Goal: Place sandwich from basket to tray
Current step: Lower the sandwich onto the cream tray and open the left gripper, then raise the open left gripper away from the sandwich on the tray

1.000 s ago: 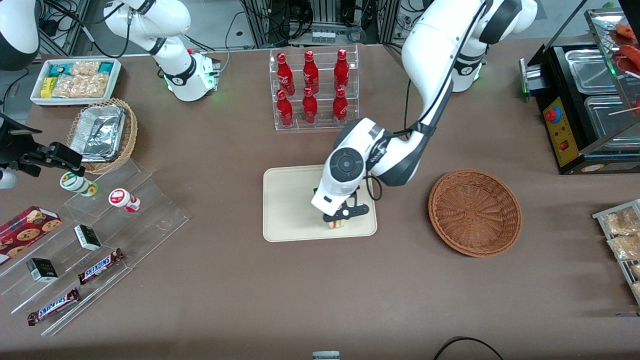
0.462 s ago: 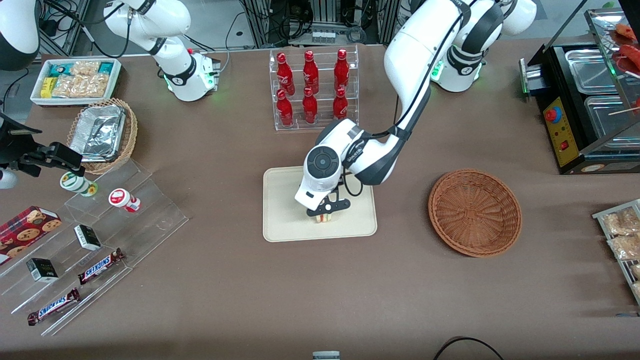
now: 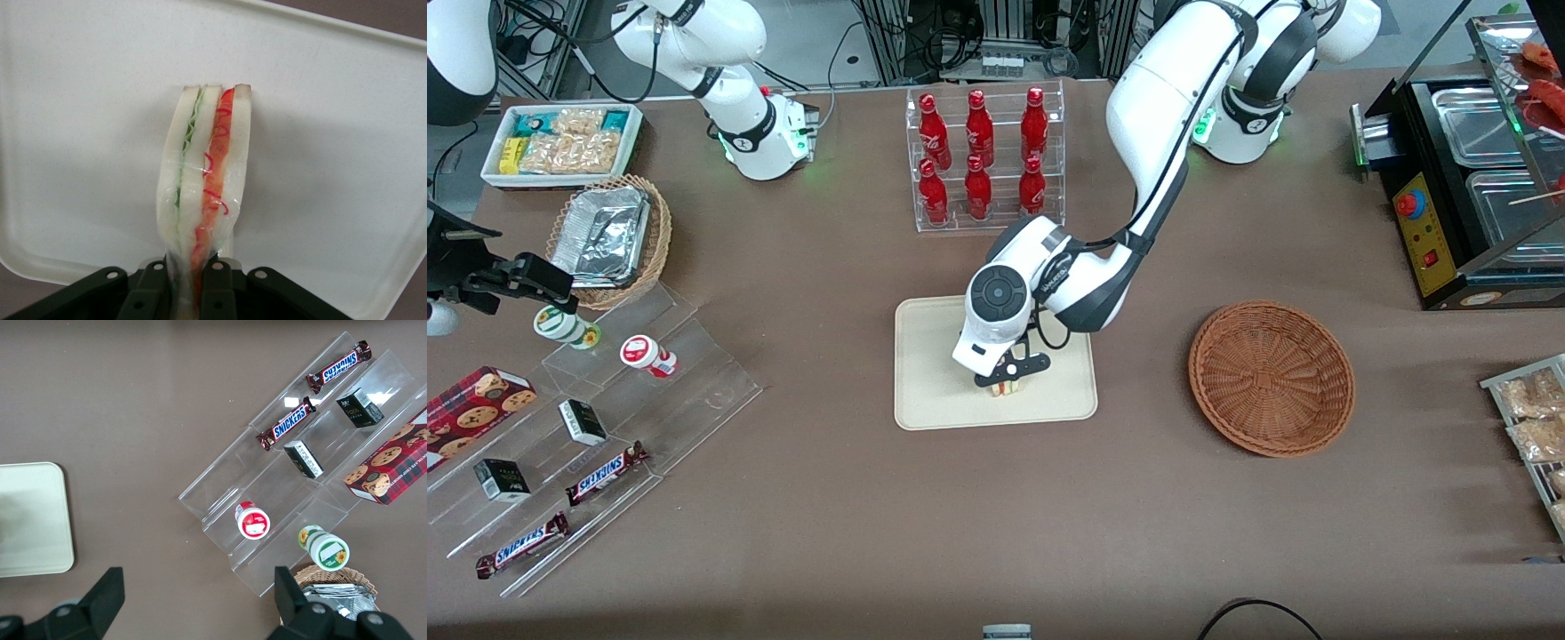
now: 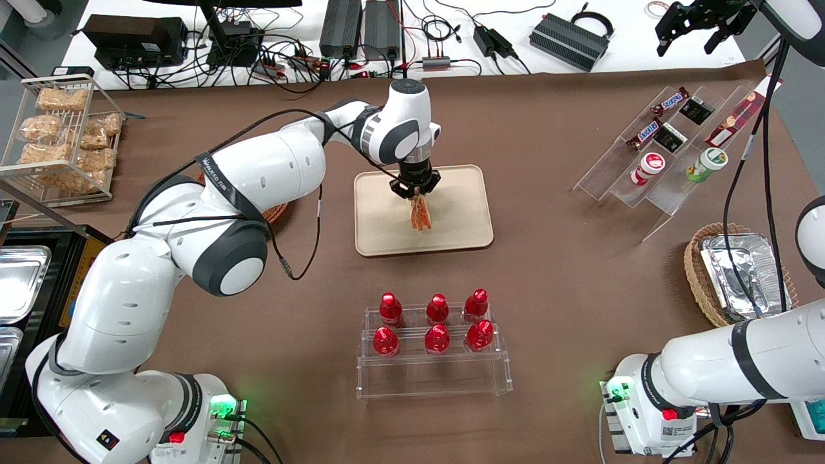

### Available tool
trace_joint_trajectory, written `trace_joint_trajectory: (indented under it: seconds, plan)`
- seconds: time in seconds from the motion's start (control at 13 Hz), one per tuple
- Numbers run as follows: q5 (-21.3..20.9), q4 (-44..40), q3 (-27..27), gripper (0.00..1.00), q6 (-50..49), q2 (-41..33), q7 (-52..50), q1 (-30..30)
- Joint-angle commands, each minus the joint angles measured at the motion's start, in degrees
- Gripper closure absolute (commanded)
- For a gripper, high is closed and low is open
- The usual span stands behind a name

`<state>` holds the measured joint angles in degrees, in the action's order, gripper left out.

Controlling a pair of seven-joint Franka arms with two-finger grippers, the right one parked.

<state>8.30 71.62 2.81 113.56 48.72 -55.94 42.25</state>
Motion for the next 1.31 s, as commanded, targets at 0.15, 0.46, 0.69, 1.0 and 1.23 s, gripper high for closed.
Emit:
trace_joint_trajectory:
  seconds: [0.15, 0.46, 0.69, 1.0, 1.23]
  plan:
    - [-0.21, -2.18, -0.7, 0.0, 0.08, 1.46, -1.45, 0.99]
    - [-1.0, -2.97, -0.88, 0.0, -2.28, -1.95, -1.01, 0.38]
    - [-0.74, -4.64, -0.7, 0.0, -6.93, -6.08, 0.56, -2.25]
    - [-0.82, -4.73, -0.7, 0.0, -11.95, -11.79, 12.3, -6.9]
    - [-1.97, -0.19, -3.5, 0.0, -16.34, -16.45, 18.84, -9.63]
